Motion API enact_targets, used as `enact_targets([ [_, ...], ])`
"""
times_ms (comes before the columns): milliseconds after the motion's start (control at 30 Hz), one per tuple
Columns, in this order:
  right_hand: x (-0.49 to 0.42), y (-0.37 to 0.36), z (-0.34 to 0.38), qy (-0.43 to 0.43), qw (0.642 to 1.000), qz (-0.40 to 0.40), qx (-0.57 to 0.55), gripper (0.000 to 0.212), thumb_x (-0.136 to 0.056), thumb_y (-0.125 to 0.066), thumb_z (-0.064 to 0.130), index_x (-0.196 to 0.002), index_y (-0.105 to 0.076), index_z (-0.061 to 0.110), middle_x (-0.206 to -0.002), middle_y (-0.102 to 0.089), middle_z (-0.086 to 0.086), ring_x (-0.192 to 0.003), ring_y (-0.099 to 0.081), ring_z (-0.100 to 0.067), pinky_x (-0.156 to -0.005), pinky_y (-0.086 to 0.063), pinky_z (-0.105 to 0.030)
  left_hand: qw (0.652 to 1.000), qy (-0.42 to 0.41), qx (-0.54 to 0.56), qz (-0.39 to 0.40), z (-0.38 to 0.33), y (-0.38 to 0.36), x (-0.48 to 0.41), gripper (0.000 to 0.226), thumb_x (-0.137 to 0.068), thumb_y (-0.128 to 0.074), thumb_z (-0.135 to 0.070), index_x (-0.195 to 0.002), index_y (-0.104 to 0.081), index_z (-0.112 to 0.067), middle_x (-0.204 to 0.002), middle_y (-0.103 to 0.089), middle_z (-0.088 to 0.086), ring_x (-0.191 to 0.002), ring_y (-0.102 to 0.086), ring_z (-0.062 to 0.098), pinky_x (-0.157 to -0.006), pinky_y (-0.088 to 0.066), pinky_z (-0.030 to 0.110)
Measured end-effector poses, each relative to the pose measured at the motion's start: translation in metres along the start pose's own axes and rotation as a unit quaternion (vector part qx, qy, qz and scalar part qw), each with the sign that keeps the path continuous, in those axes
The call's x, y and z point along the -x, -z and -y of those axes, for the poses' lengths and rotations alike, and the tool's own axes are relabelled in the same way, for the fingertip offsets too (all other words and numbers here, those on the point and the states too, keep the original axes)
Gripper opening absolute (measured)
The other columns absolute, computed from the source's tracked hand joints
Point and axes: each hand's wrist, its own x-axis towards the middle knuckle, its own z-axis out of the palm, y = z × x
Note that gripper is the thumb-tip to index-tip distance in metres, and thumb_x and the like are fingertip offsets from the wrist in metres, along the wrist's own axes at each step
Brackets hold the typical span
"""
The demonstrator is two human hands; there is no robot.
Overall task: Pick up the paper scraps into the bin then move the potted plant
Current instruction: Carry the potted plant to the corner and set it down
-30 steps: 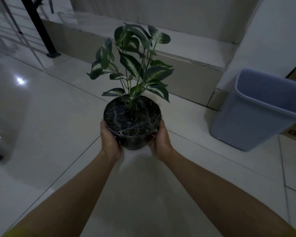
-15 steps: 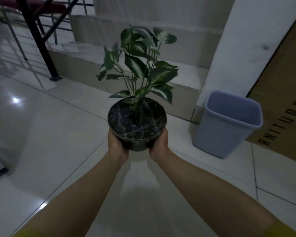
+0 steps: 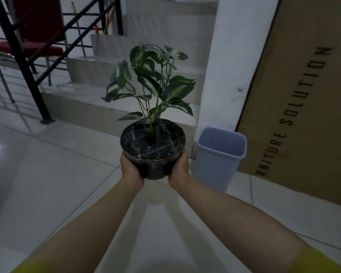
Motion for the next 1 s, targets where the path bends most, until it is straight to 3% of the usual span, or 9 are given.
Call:
enact_targets([
  [67, 0.010, 0.004, 0.018, 0.015, 1.000, -0.002, -0.011, 0.035, -0.095, -0.034, 0.044, -0.089, -0.065, 0.028, -0.099, -0.065, 0.001, -0.084, -0.060, -0.015, -0.069, -0.053, -0.030, 1.000, 0.001, 0.006, 0.013, -0.001, -0.017, 0.009, 0.049, -0.095, -0.025, -0.042, -0.124, -0.057, -0.018, -0.112, -0.064, 0.006, -0.102, -0.059, 0.027, -0.071, -0.053, 0.034],
  [167, 0.026, 0.012, 0.048, 0.038, 0.999, -0.016, -0.011, 0.036, -0.095, -0.035, 0.044, -0.082, -0.065, 0.028, -0.088, -0.065, 0.004, -0.079, -0.059, -0.013, -0.060, -0.052, -0.026, 1.000, 0.014, 0.006, 0.026, 0.002, -0.046, 0.022, 0.052, -0.095, -0.027, -0.043, -0.131, -0.053, -0.016, -0.125, -0.059, 0.009, -0.111, -0.056, 0.030, -0.083, -0.052, 0.038],
  [233, 0.037, 0.019, 0.067, 0.053, 0.998, -0.034, -0.015, 0.035, -0.094, -0.038, 0.043, -0.093, -0.066, 0.022, -0.098, -0.065, -0.002, -0.084, -0.060, -0.017, -0.069, -0.053, -0.030, 0.999, 0.017, 0.007, 0.039, 0.007, -0.064, 0.030, 0.053, -0.095, -0.027, -0.044, -0.130, -0.053, -0.015, -0.124, -0.060, 0.009, -0.112, -0.056, 0.030, -0.087, -0.051, 0.040],
  [333, 0.050, 0.035, 0.090, 0.079, 0.995, -0.052, -0.012, 0.036, -0.094, -0.039, 0.042, -0.100, -0.065, 0.019, -0.113, -0.062, -0.006, -0.089, -0.059, -0.021, -0.076, -0.053, -0.034, 0.998, 0.028, 0.017, 0.062, 0.017, -0.091, 0.041, 0.047, -0.095, -0.027, -0.045, -0.118, -0.058, -0.018, -0.101, -0.065, 0.001, -0.092, -0.061, 0.023, -0.067, -0.054, 0.031],
  [433, 0.064, 0.056, 0.117, 0.095, 0.993, -0.074, -0.017, 0.035, -0.094, -0.040, 0.039, -0.099, -0.065, 0.016, -0.113, -0.061, -0.006, -0.089, -0.059, -0.021, -0.083, -0.051, -0.036, 0.995, 0.050, 0.020, 0.089, 0.034, -0.118, 0.054, 0.045, -0.095, -0.027, -0.039, -0.117, -0.059, -0.017, -0.096, -0.065, 0.001, -0.087, -0.061, 0.021, -0.062, -0.053, 0.028],
  [567, 0.081, 0.089, 0.153, 0.142, 0.980, -0.135, -0.022, 0.044, -0.096, -0.038, 0.034, -0.126, -0.053, 0.006, -0.134, -0.054, -0.012, -0.120, -0.051, -0.034, -0.106, -0.042, -0.047, 0.988, 0.089, 0.027, 0.122, 0.058, -0.160, 0.077, 0.045, -0.096, -0.028, -0.033, -0.119, -0.059, -0.012, -0.107, -0.064, 0.009, -0.101, -0.059, 0.029, -0.081, -0.054, 0.036],
  [667, 0.101, 0.111, 0.176, 0.155, 0.975, -0.148, -0.061, 0.045, -0.096, -0.037, 0.039, -0.127, -0.053, 0.011, -0.135, -0.053, -0.012, -0.121, -0.051, -0.033, -0.107, -0.041, -0.046, 0.985, 0.113, 0.020, 0.130, 0.078, -0.185, 0.095, 0.045, -0.097, -0.029, -0.032, -0.124, -0.057, -0.010, -0.117, -0.060, 0.013, -0.107, -0.056, 0.030, -0.098, -0.046, 0.042],
  [767, 0.122, 0.136, 0.196, 0.168, 0.970, -0.164, -0.069, 0.043, -0.099, -0.028, 0.032, -0.125, -0.053, 0.009, -0.128, -0.055, -0.011, -0.115, -0.053, -0.031, -0.098, -0.045, -0.040, 0.983, 0.133, -0.004, 0.127, 0.102, -0.205, 0.110, 0.034, -0.095, -0.034, -0.030, -0.099, -0.064, -0.015, -0.100, -0.063, 0.009, -0.100, -0.056, 0.029, -0.096, -0.046, 0.040],
  [1000, 0.156, 0.198, 0.224, 0.206, 0.955, -0.201, -0.066, 0.039, -0.100, -0.025, 0.029, -0.097, -0.063, 0.018, -0.106, -0.059, -0.006, -0.078, -0.058, -0.010, -0.062, -0.053, -0.024, 0.957, 0.226, 0.003, 0.181, 0.157, -0.244, 0.137, 0.047, -0.097, -0.029, -0.035, -0.135, -0.048, -0.013, -0.136, -0.052, 0.013, -0.123, -0.049, 0.033, -0.107, -0.038, 0.045],
])
